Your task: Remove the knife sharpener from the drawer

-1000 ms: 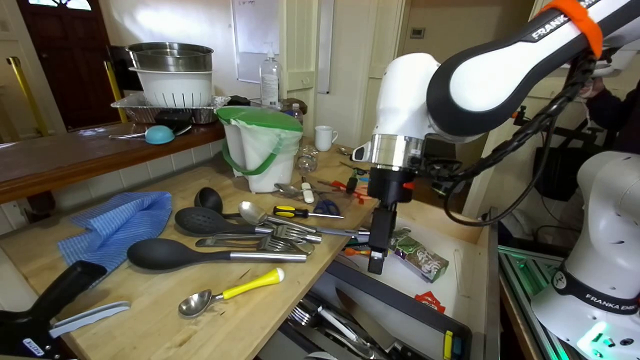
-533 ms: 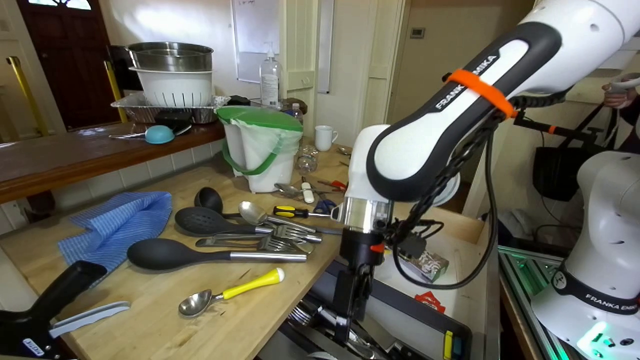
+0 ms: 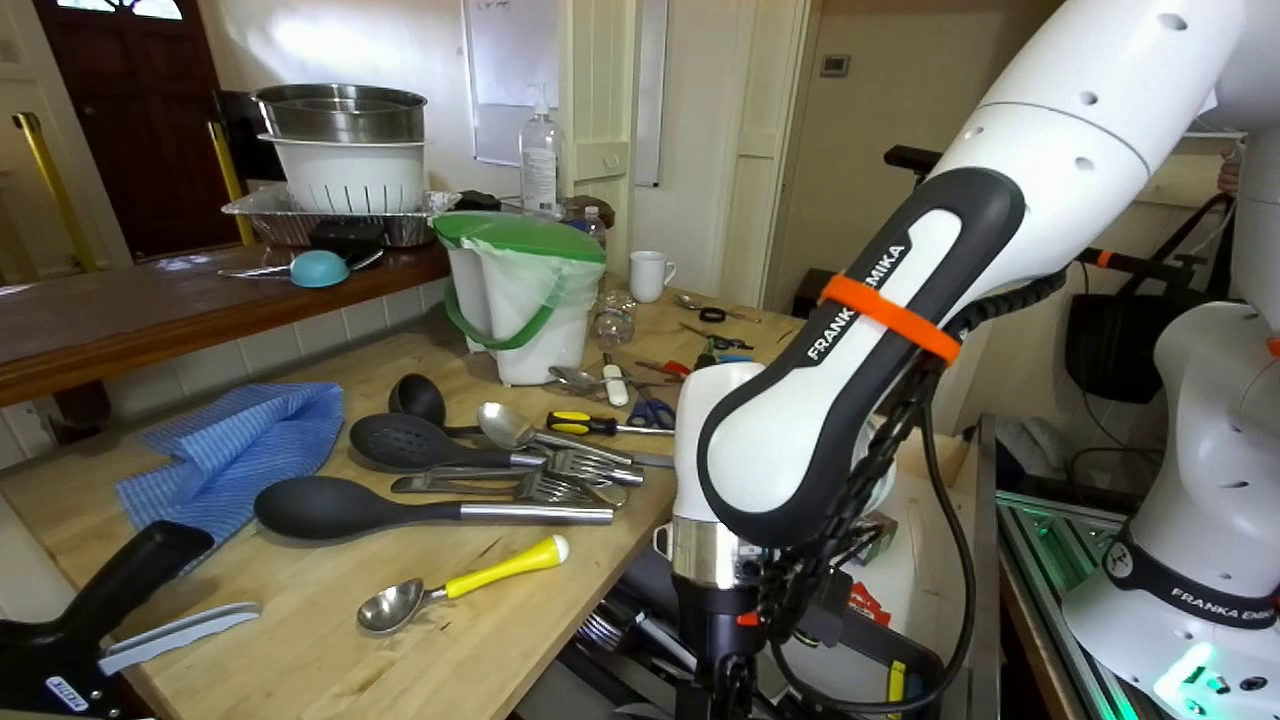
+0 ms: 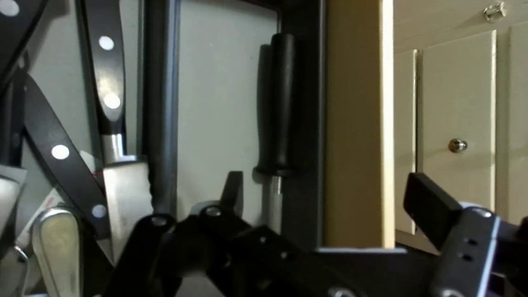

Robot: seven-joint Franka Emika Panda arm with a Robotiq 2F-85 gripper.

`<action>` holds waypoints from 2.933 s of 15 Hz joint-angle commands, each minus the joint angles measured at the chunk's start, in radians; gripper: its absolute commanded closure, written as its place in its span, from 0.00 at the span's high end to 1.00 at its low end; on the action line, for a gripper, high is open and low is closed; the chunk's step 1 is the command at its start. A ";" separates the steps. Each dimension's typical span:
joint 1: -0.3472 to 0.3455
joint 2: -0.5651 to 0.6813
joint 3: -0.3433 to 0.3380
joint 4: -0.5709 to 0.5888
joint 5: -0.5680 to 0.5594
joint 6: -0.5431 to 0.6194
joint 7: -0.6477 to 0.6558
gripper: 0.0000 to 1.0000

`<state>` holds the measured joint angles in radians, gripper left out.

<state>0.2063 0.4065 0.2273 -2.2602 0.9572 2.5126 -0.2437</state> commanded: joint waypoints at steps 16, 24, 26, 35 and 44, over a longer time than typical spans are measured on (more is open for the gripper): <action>0.043 0.071 -0.046 0.091 -0.328 0.038 0.268 0.60; 0.030 0.178 0.047 0.262 -0.398 0.044 0.381 0.76; 0.032 0.181 0.082 0.222 -0.334 0.150 0.404 0.92; 0.025 0.180 0.260 0.074 -0.060 0.552 0.388 1.00; 0.143 0.000 0.073 -0.028 -0.245 0.304 0.587 1.00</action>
<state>0.2917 0.4910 0.3543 -2.2280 0.7806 2.8674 0.2459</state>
